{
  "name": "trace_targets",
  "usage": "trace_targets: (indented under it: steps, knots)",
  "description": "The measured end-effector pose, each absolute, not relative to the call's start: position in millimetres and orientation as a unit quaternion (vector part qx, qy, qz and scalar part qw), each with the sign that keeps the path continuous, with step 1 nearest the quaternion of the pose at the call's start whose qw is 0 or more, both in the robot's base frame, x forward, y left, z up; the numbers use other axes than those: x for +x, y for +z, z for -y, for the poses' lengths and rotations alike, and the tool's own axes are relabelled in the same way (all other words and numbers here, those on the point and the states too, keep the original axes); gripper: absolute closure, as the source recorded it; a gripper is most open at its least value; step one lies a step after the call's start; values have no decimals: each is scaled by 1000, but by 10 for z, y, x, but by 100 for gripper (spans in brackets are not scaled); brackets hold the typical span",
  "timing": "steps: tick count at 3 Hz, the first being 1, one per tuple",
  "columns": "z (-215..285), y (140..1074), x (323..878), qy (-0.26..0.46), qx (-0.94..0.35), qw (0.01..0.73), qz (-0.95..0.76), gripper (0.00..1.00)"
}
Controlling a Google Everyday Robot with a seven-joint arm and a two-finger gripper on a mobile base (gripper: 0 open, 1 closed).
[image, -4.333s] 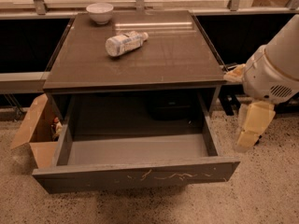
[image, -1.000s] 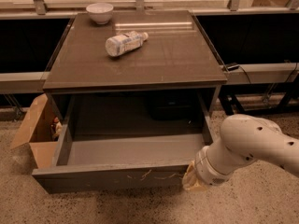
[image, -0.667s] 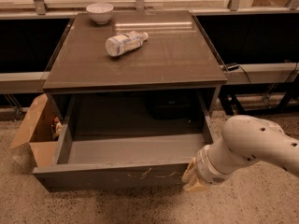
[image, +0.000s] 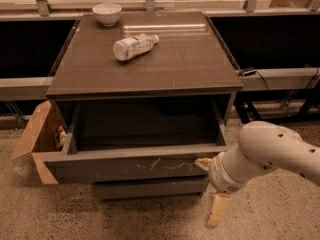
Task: Close top drawer
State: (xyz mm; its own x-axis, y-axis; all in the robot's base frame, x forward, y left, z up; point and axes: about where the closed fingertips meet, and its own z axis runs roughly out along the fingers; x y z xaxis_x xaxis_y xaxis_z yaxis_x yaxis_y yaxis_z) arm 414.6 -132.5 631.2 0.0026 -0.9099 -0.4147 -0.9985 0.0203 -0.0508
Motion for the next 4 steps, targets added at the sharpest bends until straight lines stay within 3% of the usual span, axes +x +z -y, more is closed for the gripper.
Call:
trace_targets:
  steps: [4]
  knots:
    - [1540,6342,4969,121,-692,193,-685,94]
